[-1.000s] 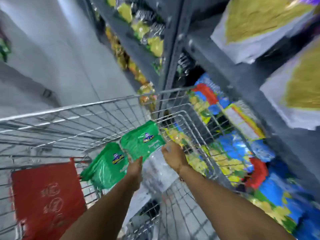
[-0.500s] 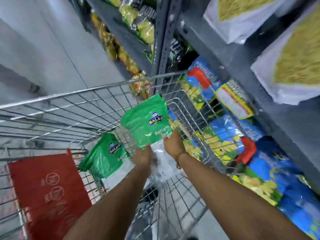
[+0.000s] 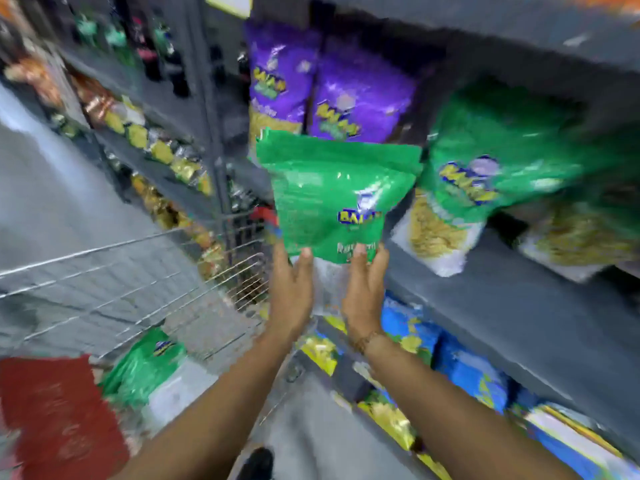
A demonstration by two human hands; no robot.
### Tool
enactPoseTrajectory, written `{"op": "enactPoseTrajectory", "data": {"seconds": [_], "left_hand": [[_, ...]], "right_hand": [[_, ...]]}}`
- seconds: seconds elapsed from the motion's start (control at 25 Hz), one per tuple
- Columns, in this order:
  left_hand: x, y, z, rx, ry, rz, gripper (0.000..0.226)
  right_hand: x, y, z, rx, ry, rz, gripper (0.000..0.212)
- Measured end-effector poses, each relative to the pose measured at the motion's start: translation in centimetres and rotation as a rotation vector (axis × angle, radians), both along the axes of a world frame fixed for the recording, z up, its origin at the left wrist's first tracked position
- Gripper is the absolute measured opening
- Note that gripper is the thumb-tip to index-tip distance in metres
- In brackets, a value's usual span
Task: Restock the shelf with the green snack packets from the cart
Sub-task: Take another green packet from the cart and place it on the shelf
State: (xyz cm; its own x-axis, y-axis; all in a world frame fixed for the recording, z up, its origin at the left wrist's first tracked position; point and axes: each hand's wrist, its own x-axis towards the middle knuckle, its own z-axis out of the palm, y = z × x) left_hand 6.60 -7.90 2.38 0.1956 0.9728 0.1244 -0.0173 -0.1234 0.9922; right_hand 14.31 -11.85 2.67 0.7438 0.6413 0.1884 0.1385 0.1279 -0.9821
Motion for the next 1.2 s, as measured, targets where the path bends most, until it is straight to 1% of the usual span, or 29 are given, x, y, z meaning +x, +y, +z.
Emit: {"op": "enactPoseTrajectory", "data": {"seconds": [0.08,0.12,0.16,0.24,0.28,0.32,0.36,0.4,0.48,0.52,0.56,0.6,0.64,0.68,0.76,0.8,0.84,0.88,0.92,0.96,1.0,1.08,1.12,1.16,1.2], "left_hand": [[4.5,-5.1,2.2,0.112,-0.018,-0.160,0.019],[6.7,-7.1,2.8,0.155,-0.015,-0.218,0.016],[8.8,-8.7,3.3,0.187,-0.023,-0.261,0.018],[14.1,-12.0,4.4,0.205,0.019,-0.382,0.025],[16.3,-12.8,4.4,0.200,0.058,-0.432,0.024],[18.9,-13.7,4.5,0.183,0.090,-0.493,0.018],[21.1,-14.0,4.4,0.161,0.117,-0.540,0.014],[23.0,-14.2,4.0,0.136,0.158,-0.570,0.014],[26.2,-14.1,2.5,0.114,0.309,-0.541,0.028],[27.4,-14.1,1.6,0.082,0.398,-0.453,0.038],[28.3,-14.3,0.9,0.011,0.443,-0.354,0.045],[28.8,-14.7,0.6,-0.071,0.410,-0.295,0.049],[29.1,-15.0,0.8,-0.144,0.321,-0.305,0.051],[29.7,-14.9,0.9,-0.208,0.205,-0.362,0.053],[30.0,-13.9,2.2,-0.420,0.017,-0.506,0.056],[30.0,-13.1,2.6,-0.517,-0.046,-0.505,0.057],[29.8,-12.3,2.6,-0.559,-0.098,-0.444,0.058],[29.4,-12.1,2.6,-0.521,-0.123,-0.339,0.057],[28.5,-12.8,2.6,-0.417,-0.137,-0.236,0.055],[27.5,-14.1,2.4,-0.329,-0.126,-0.177,0.051],[26.6,-15.9,2.5,-0.286,-0.134,-0.201,0.047],[26.7,-17.8,1.8,-0.355,-0.137,-0.388,0.048],[27.4,-17.5,1.9,-0.438,-0.133,-0.482,0.055],[28.2,-16.8,2.1,-0.535,-0.141,-0.572,0.067],[29.3,-15.6,2.1,-0.629,-0.140,-0.626,0.082]], "right_hand": [[3.9,-6.0,1.4,0.137,-0.001,-0.153,0.028],[5.9,-8.3,1.9,0.192,-0.009,-0.229,0.029],[7.7,-10.2,2.3,0.222,-0.024,-0.302,0.032],[12.5,-14.6,3.6,0.243,-0.066,-0.461,0.039],[14.3,-16.0,4.0,0.236,-0.076,-0.502,0.043],[16.5,-17.5,4.2,0.218,-0.086,-0.542,0.044],[18.4,-18.4,3.9,0.187,-0.093,-0.558,0.042],[20.0,-19.0,3.5,0.147,-0.103,-0.555,0.036],[22.2,-19.6,2.4,0.060,-0.089,-0.513,0.021],[23.0,-19.8,1.8,0.031,-0.061,-0.490,0.013],[23.4,-20.0,1.5,0.018,-0.026,-0.472,0.006],[23.4,-20.2,1.4,0.013,0.000,-0.471,0.003],[22.9,-20.4,1.2,0.013,0.022,-0.490,0.006],[22.2,-20.7,0.8,0.012,0.034,-0.534,0.007],[20.2,-21.3,0.1,0.014,0.052,-0.619,0.017],[19.5,-21.7,-0.1,0.026,0.066,-0.652,0.021],[19.6,-21.9,-0.1,0.051,0.083,-0.716,0.023],[20.5,-22.1,0.1,0.075,0.099,-0.811,0.023],[22.0,-22.1,0.3,0.083,0.115,-0.896,0.022],[23.6,-21.9,0.7,0.077,0.125,-0.917,0.019],[25.1,-21.6,1.0,0.058,0.139,-0.855,0.023],[26.0,-20.5,1.5,0.014,0.245,-0.599,0.045],[25.6,-20.0,1.3,0.011,0.257,-0.508,0.047],[24.8,-19.5,0.9,-0.007,0.216,-0.509,0.045],[23.8,-19.3,0.5,-0.038,0.151,-0.564,0.047]]}}
